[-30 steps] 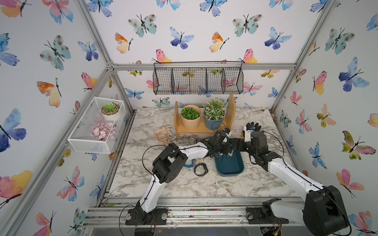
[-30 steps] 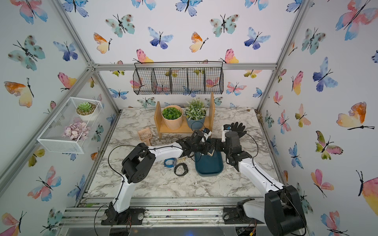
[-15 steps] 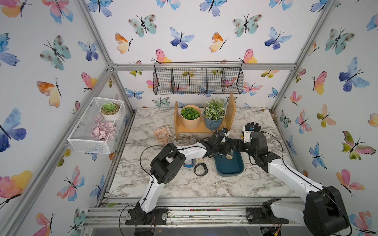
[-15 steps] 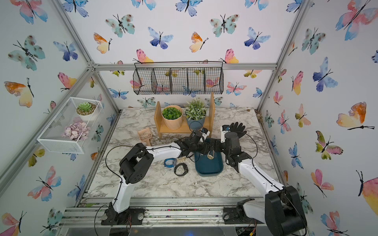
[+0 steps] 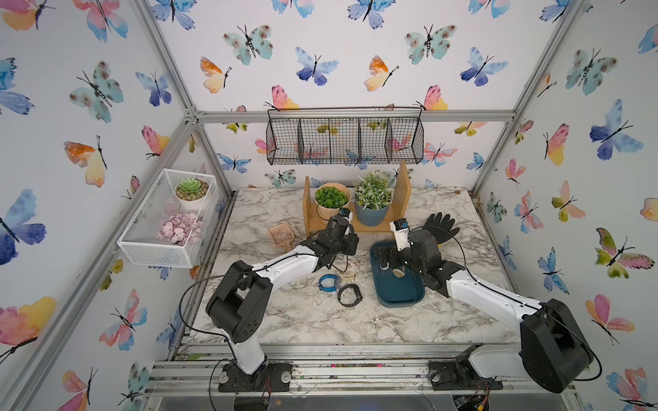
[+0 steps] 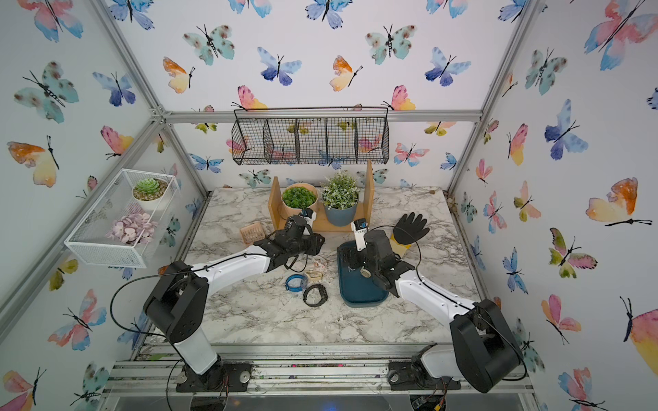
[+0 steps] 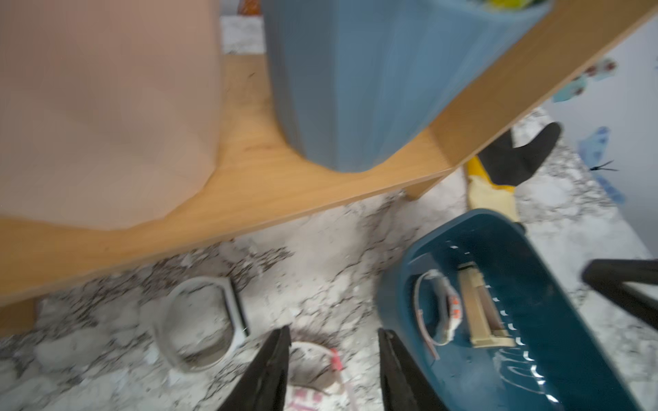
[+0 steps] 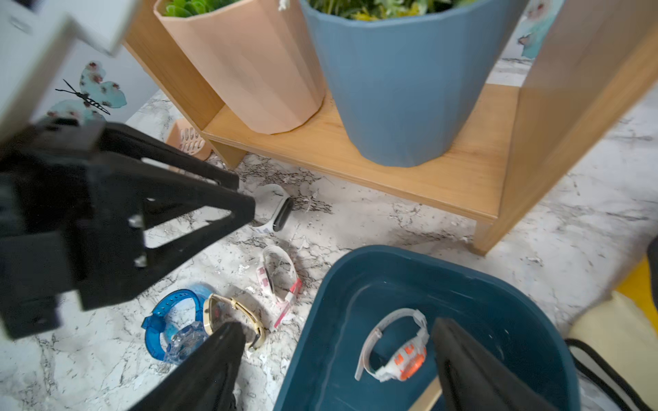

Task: Put the watch into the storage box
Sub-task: Place the watch in the storage box, then pick up the watch at the center of the board.

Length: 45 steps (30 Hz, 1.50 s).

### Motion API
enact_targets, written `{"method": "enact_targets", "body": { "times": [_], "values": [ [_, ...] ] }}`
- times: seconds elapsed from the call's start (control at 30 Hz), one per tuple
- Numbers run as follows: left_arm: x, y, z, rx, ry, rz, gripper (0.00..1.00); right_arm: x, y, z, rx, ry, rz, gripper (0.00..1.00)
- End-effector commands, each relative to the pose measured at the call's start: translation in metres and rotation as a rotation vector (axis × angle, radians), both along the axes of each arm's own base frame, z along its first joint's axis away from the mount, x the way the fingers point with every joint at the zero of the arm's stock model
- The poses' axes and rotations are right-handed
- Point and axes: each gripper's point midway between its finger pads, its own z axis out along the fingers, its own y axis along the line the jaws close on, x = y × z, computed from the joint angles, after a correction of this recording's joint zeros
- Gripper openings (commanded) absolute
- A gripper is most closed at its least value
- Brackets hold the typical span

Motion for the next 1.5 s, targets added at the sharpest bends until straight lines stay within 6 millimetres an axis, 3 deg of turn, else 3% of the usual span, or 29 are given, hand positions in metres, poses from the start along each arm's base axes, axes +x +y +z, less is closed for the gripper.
{"method": "enact_targets", "body": {
  "times": [0.0,0.57,0.87,0.93,1.1,1.2,1.33,1.47],
  "values": [
    [-0.003,0.029,-0.036,0.127,0.074,0.082,0.46,0.002,0.017,0.013,0.027,-0.034,0.043,0.89],
    [0.028,0.083,-0.091,0.187,0.141,0.295,0.50,-0.003,0.027,-0.009,0.015,0.013,0.086,0.88],
    [0.040,0.083,-0.103,0.155,0.168,0.284,0.49,-0.003,0.031,-0.014,0.005,0.023,0.099,0.88],
    [0.041,0.081,-0.109,0.163,0.180,0.277,0.44,-0.003,0.032,-0.014,0.009,0.024,0.101,0.88],
    [0.038,0.084,-0.113,0.163,0.185,0.287,0.20,-0.004,0.031,-0.015,0.003,0.025,0.100,0.88],
    [0.037,0.085,-0.112,0.165,0.181,0.288,0.01,-0.005,0.032,-0.015,0.000,0.025,0.103,0.88],
    [0.032,0.085,-0.102,0.159,0.164,0.282,0.00,-0.006,0.033,-0.014,0.008,0.027,0.111,0.88],
    [0.022,0.066,-0.076,0.108,0.094,0.174,0.00,-0.006,0.026,-0.016,0.015,0.025,0.074,0.91]
  ]
}}
